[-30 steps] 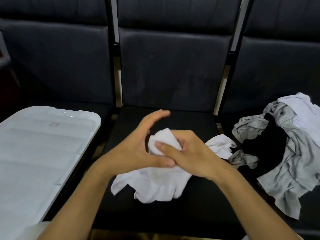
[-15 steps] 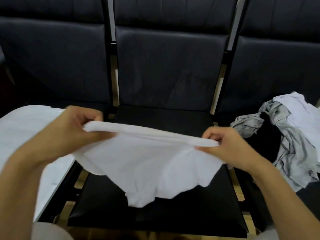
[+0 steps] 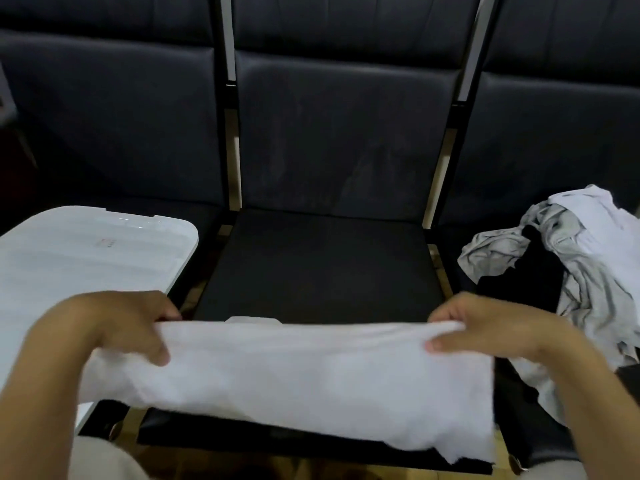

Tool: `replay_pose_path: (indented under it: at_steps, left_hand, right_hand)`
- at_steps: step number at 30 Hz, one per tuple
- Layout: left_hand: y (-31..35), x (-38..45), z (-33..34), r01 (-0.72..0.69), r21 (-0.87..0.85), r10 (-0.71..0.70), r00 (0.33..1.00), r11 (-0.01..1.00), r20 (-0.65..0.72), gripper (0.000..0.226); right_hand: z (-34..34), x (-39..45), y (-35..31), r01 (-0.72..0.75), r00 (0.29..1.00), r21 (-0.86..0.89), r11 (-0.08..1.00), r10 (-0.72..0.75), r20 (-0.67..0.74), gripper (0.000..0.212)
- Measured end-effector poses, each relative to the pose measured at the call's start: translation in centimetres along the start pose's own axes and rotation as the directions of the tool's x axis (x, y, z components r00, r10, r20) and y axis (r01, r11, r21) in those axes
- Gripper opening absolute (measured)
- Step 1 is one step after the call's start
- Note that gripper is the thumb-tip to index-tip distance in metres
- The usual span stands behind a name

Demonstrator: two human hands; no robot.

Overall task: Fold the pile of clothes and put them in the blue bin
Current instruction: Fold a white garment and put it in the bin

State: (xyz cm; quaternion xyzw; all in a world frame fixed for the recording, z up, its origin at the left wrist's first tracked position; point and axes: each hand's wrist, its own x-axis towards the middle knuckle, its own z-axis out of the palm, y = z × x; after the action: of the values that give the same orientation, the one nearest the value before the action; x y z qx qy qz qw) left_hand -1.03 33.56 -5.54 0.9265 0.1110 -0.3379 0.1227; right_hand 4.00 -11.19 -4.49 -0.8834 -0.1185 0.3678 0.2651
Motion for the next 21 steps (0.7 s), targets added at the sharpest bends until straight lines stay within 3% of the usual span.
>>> replay_pose_path:
  at_steps: [1, 2, 3, 4, 5, 6, 7, 8, 9, 10, 12, 13, 14, 15, 16, 17, 18, 19, 20, 21]
  left_hand:
    - [1.2, 0.6, 0.2, 0.021, -0.013, -0.023, 0.992, 1.000, -0.121, 0.030]
    - [2.4, 1.1, 0.3, 0.025, -0.047, -0.039, 0.949, 0.999, -0.314, 0.022]
    - [3.3, 1.2, 0.3, -0.014, -0.102, -0.045, 0.830, 0.995, -0.555, 0.018]
    - [3.7, 1.4, -0.1, -0.111, -0.169, -0.065, 0.618, 0.979, -0.784, 0.019]
    - [4.1, 0.8, -1.0, -0.252, -0.169, -0.069, 0.364, 0.953, -0.929, 0.019]
    - [4.1, 0.0, -1.9, -0.361, -0.096, -0.050, 0.135, 0.928, -0.990, 0.019]
    - [4.2, -0.9, -2.6, -0.415, -0.012, -0.021, -0.016, 0.910, -1.000, 0.020]
    - [4.3, -1.9, -2.9, -0.420, 0.046, 0.008, -0.092, 0.907, -0.996, 0.022]
    - [4.3, -2.1, -3.0, -0.414, 0.083, 0.033, -0.127, 0.907, -0.991, 0.021]
    - [4.2, -2.5, -2.8, -0.435, 0.114, 0.054, -0.147, 0.893, -0.988, 0.021]
    - [3.7, -2.3, -1.5, -0.463, 0.158, 0.104, -0.139, 0.872, -0.985, 0.023]
    - [3.5, -2.3, -0.5, -0.430, 0.146, 0.125, -0.077, 0.891, -0.989, 0.024]
    - [3.0, -1.7, 0.4, -0.364, 0.117, 0.137, 0.029, 0.924, -0.990, 0.025]
    - [2.4, -1.2, 1.1, -0.275, 0.082, 0.138, 0.191, 0.958, -0.972, 0.026]
    - [1.3, -0.5, 1.9, -0.180, 0.054, 0.123, 0.402, 0.982, -0.907, 0.029]
    - [0.3, 0.2, 2.7, -0.094, 0.040, 0.092, 0.644, 0.995, -0.760, 0.031]
    - [-0.7, 0.8, 3.5, -0.025, 0.075, 0.061, 0.851, 0.997, -0.522, 0.032]
    - [-1.4, 1.1, 4.2, 0.013, 0.148, 0.024, 0.969, 0.989, -0.246, 0.031]
    - [-1.8, 1.2, 4.9, 0.037, 0.229, -0.033, 0.999, 0.973, -0.017, 0.033]
    - [-1.6, 1.1, 5.3, 0.053, 0.279, -0.094, 0.987, 0.959, 0.134, 0.037]
  right_hand:
    - [0.1, 1.5, 0.4, -0.047, 0.973, -0.100, 0.994, 0.023, -0.229, 0.026]
    - [0.2, 2.5, 0.3, -0.093, 0.882, -0.131, 0.987, 0.020, -0.471, 0.028]
    - [0.2, 3.0, -0.3, -0.061, 0.721, -0.106, 0.992, -0.030, -0.693, 0.027]
    - [0.0, 2.9, -1.2, 0.051, 0.504, -0.096, 0.994, -0.108, -0.857, 0.027]
    - [-0.6, 2.3, -2.4, 0.192, 0.264, -0.130, 0.973, -0.179, -0.948, 0.027]
    - [-1.4, 1.6, -3.6, 0.323, 0.055, -0.189, 0.927, -0.218, -0.974, 0.027]
    - [-2.2, 0.9, -4.7, 0.429, -0.102, -0.246, 0.869, -0.224, -0.969, 0.028]
    - [-2.6, 0.4, -5.5, 0.514, -0.207, -0.284, 0.810, -0.204, -0.957, 0.030]
    - [-2.8, 0.3, -6.1, 0.573, -0.260, -0.297, 0.764, -0.175, -0.950, 0.032]
    - [-2.5, 0.1, -6.3, 0.602, -0.263, -0.283, 0.747, -0.149, -0.953, 0.034]
    - [-1.6, 0.2, -5.5, 0.566, -0.143, -0.228, 0.792, -0.178, -0.974, 0.036]
    - [-1.0, 0.1, -4.8, 0.521, -0.038, -0.212, 0.827, -0.226, -0.973, 0.033]
    - [-0.6, 0.3, -3.8, 0.465, 0.096, -0.202, 0.862, -0.276, -0.956, 0.028]
    - [-0.1, 0.5, -2.8, 0.408, 0.259, -0.195, 0.892, -0.318, -0.912, 0.023]
    - [0.6, 0.8, -1.8, 0.368, 0.439, -0.184, 0.911, -0.345, -0.829, 0.020]
    - [1.5, 1.2, -0.8, 0.344, 0.622, -0.172, 0.923, -0.361, -0.695, 0.021]
    - [2.6, 1.6, 0.3, 0.306, 0.792, -0.156, 0.939, -0.343, -0.506, 0.024]
    - [3.9, 2.1, 1.3, 0.242, 0.921, -0.156, 0.958, -0.278, -0.275, 0.021]
    - [5.4, 2.4, 2.3, 0.171, 0.983, -0.167, 0.971, -0.180, -0.042, 0.017]
    - [6.7, 2.7, 3.1, 0.104, 0.987, -0.173, 0.979, -0.079, 0.143, 0.015]
